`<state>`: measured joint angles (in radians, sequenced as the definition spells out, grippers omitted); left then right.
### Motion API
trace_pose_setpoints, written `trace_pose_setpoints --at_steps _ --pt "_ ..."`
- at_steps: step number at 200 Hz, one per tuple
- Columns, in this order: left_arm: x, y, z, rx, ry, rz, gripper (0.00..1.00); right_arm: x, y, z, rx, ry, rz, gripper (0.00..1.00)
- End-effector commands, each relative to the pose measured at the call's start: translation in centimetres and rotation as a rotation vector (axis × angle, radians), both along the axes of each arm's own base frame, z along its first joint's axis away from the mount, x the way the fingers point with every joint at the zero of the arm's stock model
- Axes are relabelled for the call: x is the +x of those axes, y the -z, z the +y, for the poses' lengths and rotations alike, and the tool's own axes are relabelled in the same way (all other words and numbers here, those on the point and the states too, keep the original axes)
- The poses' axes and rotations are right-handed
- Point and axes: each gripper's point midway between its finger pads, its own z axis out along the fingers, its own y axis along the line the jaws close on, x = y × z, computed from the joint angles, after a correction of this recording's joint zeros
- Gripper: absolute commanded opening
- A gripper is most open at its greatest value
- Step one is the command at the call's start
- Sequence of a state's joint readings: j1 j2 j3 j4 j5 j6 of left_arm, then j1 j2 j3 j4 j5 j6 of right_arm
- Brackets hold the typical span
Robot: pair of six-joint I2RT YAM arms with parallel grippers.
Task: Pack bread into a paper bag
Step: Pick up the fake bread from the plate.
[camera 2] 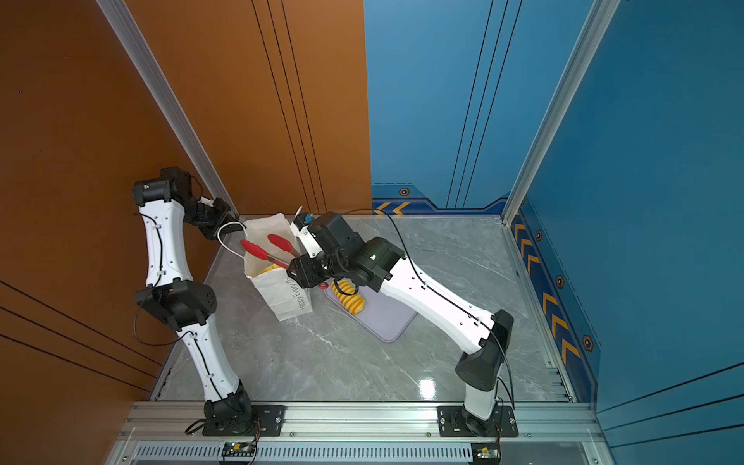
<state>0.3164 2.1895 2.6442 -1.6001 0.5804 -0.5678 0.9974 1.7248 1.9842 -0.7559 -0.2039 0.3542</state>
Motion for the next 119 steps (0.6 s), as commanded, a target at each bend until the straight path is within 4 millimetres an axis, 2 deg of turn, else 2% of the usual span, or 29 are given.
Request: trace_pose_setpoints --at_steps 1,15,57,84,102,119 --pt "-2.8 1.2 -1.5 -0.06 0.022 0.147 0.08 -1.4 -2.2 -3.2 0.021 0.034 -0.063 0.58" --pt "-2.9 1.1 -1.5 -0.061 0.021 0.146 0.08 -1.5 -1.0 -5.2 -0.029 0.09 -0.079 0.59" --pt "-3.0 0.9 -1.5 -0.065 0.02 0.139 0.08 0.2 7.7 -12.4 -0.261 0.295 -0.048 0.6" --pt "-3.0 0.9 -1.5 -0.066 0.02 0.141 0.08 0.8 12.3 -15.8 -0.346 0.385 0.015 0.59" --pt "-2.9 0.9 -1.4 -0.066 0.02 0.14 0.08 0.8 14.6 -16.8 -0.38 0.403 0.048 0.6" --pt "-2.9 0.9 -1.5 -0.066 0.022 0.141 0.08 0.7 16.6 -16.6 -0.39 0.375 0.076 0.6"
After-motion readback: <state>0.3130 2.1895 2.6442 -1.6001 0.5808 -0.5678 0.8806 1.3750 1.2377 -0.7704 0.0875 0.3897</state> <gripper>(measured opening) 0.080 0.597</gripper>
